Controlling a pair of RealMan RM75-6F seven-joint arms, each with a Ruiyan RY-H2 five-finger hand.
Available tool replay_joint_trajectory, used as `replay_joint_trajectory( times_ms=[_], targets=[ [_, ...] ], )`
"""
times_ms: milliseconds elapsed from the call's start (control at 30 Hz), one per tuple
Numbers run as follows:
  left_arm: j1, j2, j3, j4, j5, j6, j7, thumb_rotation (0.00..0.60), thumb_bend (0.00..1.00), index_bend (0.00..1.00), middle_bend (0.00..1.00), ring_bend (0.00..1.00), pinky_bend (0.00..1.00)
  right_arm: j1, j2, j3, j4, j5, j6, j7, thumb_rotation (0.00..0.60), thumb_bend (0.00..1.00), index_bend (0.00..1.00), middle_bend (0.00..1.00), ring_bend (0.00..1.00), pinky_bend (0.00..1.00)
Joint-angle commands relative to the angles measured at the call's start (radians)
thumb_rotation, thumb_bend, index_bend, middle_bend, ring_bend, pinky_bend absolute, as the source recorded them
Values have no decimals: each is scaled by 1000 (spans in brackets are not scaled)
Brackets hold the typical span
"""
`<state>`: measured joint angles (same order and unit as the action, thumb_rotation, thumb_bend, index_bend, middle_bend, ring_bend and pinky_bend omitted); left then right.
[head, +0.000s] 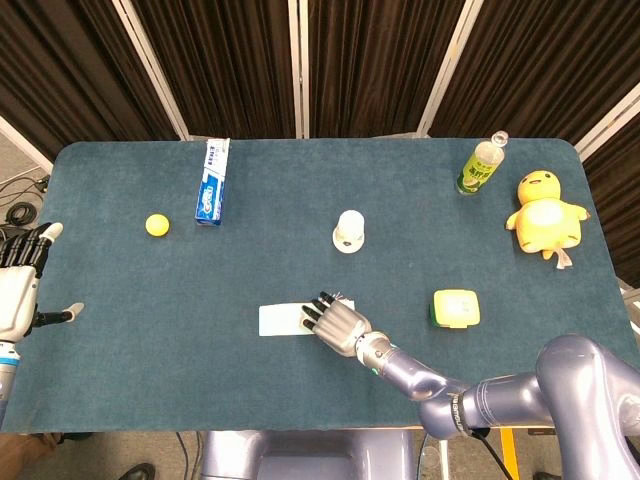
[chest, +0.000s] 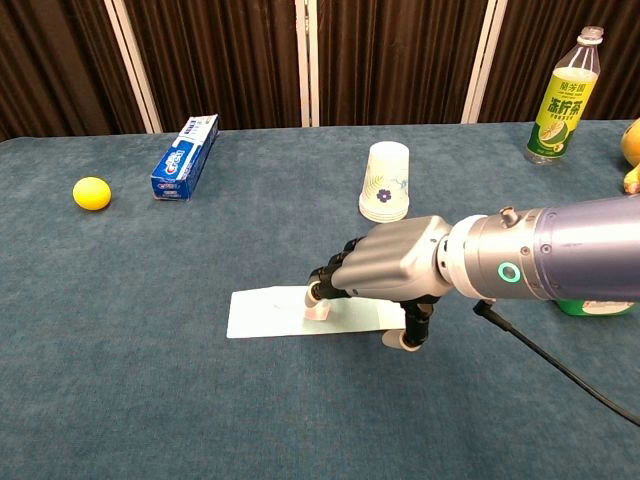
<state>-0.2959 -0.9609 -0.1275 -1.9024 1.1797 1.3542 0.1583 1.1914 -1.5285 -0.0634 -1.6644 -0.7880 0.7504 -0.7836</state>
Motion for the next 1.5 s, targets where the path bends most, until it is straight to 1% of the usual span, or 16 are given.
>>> replay_joint_trajectory(
  times_ms=[33,567,1100,1500],
  targets=[
    [1,1,-1,0,3,-1,-3,600,0,0,0,0,0,2,-2,-3,0,-3,3,-2,600,357,125,0,0,0],
    [4,6,-9,6,9,-15,-14,600,0,0,0,0,0,5,-17,-40,25,-7,7,-12,600,358,156,0,0,0],
    [4,1,-13,7,15,-24,-6,600,0,0,0,0,0,-3,-8,-53,49,-11,18,-8,600,358,179,0,0,0],
    [5,1,-15,4,17,-29,-4,600,0,0,0,0,0,4,-4,-65,19,-8,13,-23,600,359,204,0,0,0]
  ],
)
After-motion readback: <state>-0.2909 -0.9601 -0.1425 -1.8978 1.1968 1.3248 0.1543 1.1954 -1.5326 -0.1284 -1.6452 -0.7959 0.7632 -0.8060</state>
